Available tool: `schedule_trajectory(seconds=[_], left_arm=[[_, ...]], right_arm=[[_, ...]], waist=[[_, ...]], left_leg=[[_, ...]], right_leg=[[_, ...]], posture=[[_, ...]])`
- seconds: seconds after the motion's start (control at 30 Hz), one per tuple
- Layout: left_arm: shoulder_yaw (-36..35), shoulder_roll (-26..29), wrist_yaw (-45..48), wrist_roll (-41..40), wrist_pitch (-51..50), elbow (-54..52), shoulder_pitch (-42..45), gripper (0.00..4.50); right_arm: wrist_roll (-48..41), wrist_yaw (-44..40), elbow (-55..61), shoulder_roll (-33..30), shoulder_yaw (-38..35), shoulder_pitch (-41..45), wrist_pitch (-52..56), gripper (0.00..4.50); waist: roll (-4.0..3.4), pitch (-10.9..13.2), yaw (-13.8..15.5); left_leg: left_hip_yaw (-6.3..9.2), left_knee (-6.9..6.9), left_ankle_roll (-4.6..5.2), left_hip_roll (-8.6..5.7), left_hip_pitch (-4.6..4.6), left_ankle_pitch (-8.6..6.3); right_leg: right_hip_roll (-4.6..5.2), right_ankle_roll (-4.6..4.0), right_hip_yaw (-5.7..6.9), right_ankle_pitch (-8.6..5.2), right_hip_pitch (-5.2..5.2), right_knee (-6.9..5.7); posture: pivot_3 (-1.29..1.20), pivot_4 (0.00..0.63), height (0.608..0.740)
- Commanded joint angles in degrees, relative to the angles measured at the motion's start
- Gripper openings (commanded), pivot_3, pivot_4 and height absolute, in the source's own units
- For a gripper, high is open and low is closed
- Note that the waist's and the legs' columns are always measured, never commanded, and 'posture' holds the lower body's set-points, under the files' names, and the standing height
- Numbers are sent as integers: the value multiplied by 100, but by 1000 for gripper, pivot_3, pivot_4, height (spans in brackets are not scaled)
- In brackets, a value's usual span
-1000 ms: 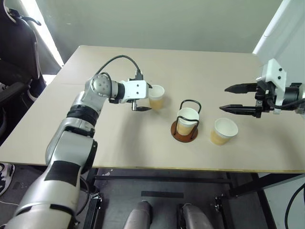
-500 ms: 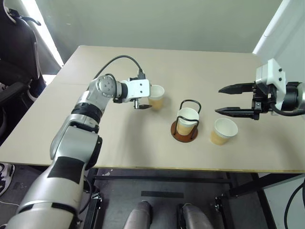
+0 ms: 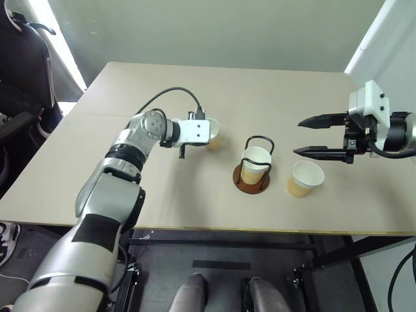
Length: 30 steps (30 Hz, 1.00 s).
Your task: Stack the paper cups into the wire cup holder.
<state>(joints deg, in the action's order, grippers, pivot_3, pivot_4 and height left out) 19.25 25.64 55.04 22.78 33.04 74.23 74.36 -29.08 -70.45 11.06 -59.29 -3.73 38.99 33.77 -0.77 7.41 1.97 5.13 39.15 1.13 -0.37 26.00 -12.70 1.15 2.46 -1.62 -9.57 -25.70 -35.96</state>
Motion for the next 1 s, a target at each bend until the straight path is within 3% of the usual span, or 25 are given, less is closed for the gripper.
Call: schedule_trajectory(seconds=[0.03, 0.2, 0.5, 0.83, 1.0], left_arm=[[-47, 17, 196, -56, 118, -52, 60, 35], [-212, 30, 605, -271, 125, -124, 143, 35], [-1007, -242, 1679, -1364, -311, -505, 916, 35], [-1589, -705, 2707, -2538, -1611, -1519, 1419, 35], [-1634, -848, 3130, -3079, -2729, -2356, 1365, 35]], right_arm=[[-47, -27, 67, -138, -230, 18, -42, 3201], [-55, -54, 58, -169, -226, -18, -55, 3201], [204, -310, -82, -453, -72, -197, -246, 3201], [212, -407, 52, -645, -142, -429, -191, 3201], [38, -296, 351, -668, -209, -518, 154, 3201]], waist=[[0, 0, 1], [0, 0, 1], [0, 0, 49], [1, 1, 15], [1, 1, 18]], left_leg=[[0, 0, 0, 0, 0, 0], [0, 0, 0, 0, 0, 0], [-1, 4, 4, -1, 8, -2], [-50, 6, 18, 7, 1, -10], [-58, 23, 30, 9, 4, -15]], right_leg=[[0, 0, 0, 0, 0, 0], [0, 0, 0, 0, 0, 0], [1, 3, -1, -2, 0, 2], [2, 21, -25, -8, -2, 1], [2, 30, -27, -5, 1, 1]], posture=[[0, 150, 740], [0, 150, 740], [0, 150, 740], [0, 150, 740], [0, 150, 740]])
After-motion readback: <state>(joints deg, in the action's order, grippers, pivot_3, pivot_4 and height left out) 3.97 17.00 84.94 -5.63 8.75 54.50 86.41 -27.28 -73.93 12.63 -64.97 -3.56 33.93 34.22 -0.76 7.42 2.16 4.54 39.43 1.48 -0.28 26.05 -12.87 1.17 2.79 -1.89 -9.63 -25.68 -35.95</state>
